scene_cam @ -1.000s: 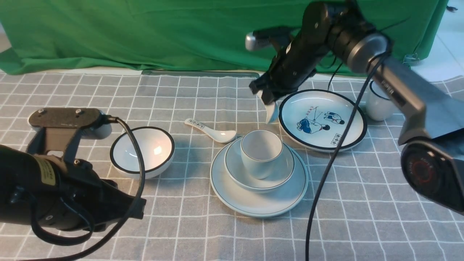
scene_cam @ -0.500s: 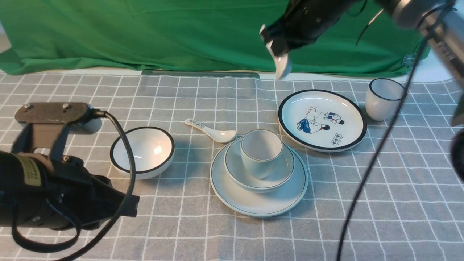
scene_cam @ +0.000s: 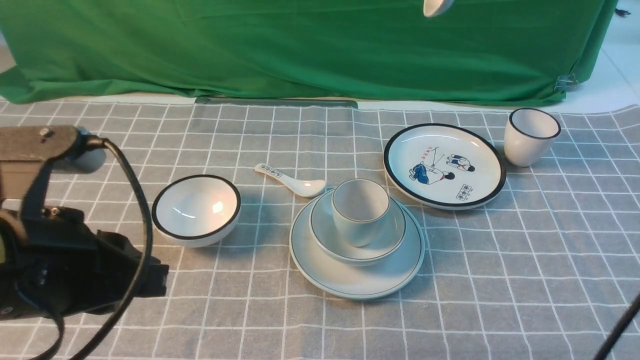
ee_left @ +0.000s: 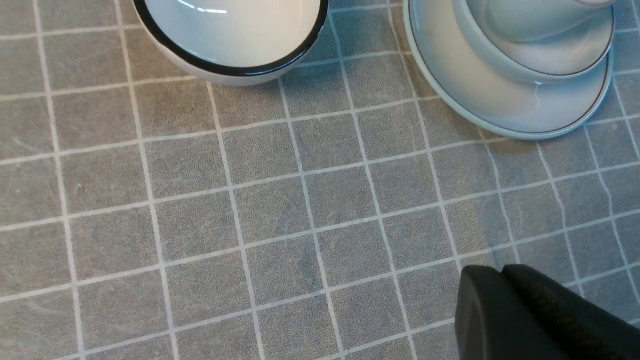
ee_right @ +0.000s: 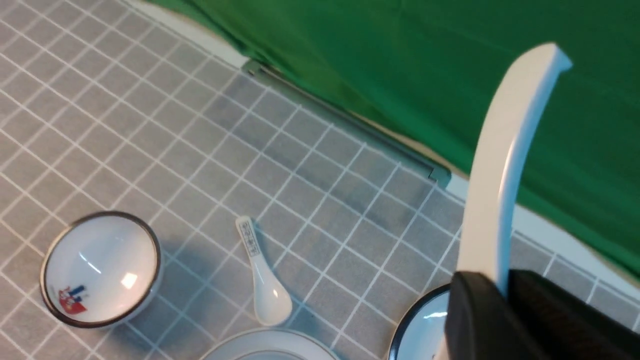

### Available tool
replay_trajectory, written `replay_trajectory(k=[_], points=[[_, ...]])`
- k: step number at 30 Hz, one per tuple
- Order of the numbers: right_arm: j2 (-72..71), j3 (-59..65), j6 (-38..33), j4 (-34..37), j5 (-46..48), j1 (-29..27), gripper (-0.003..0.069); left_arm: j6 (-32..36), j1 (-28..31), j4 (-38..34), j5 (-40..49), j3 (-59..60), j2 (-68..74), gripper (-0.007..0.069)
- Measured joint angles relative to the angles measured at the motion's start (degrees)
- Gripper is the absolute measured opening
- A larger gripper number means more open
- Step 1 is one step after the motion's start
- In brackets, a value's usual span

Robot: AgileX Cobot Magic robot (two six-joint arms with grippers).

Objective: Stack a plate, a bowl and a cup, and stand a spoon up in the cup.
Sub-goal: Use the right arm to put the blue soup spoon into the blue teacup in the middle

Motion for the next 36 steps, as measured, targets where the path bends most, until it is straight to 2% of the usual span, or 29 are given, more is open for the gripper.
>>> replay_trajectory(k=[6, 10, 15, 20, 22, 28, 36], points=[[-5.76, 5.43, 0.0, 0.31, -0.82, 0.61, 0.0084, 0.0, 0.0, 0.0, 0.05, 0.0, -2.59, 0.0009], [-13.05, 22.26, -0.44, 0.31, -10.72, 0.79, 0.0084, 0.0, 0.0, 0.0, 0.52, 0.0, -3.28, 0.0009], [-25.98, 55.3, -1.16, 0.25, -40.22, 1.25, 0.0084, -0.22, 0.0, 0.0, 0.64, 0.0, -3.28, 0.0009], [-34.68, 85.89, -2.07, 0.14, -80.43, 5.45, 0.0084, 0.18, 0.0, 0.47, 0.59, 0.0, -3.28, 0.0009], [-33.93, 91.35, -2.11, 0.08, -87.42, 7.38, 0.0084, 0.13, 0.0, 1.23, 0.52, 0.0, -3.28, 0.0009], [-26.72, 94.81, -2.18, -0.42, -96.58, 11.03, 0.0084, 0.13, 0.0, 2.72, 0.47, 0.0, -3.28, 0.0009], [-16.75, 94.86, -1.68, -1.52, -110.1, 12.56, 0.0084, 0.02, 0.0, 2.79, 0.47, 0.0, -3.28, 0.0009]])
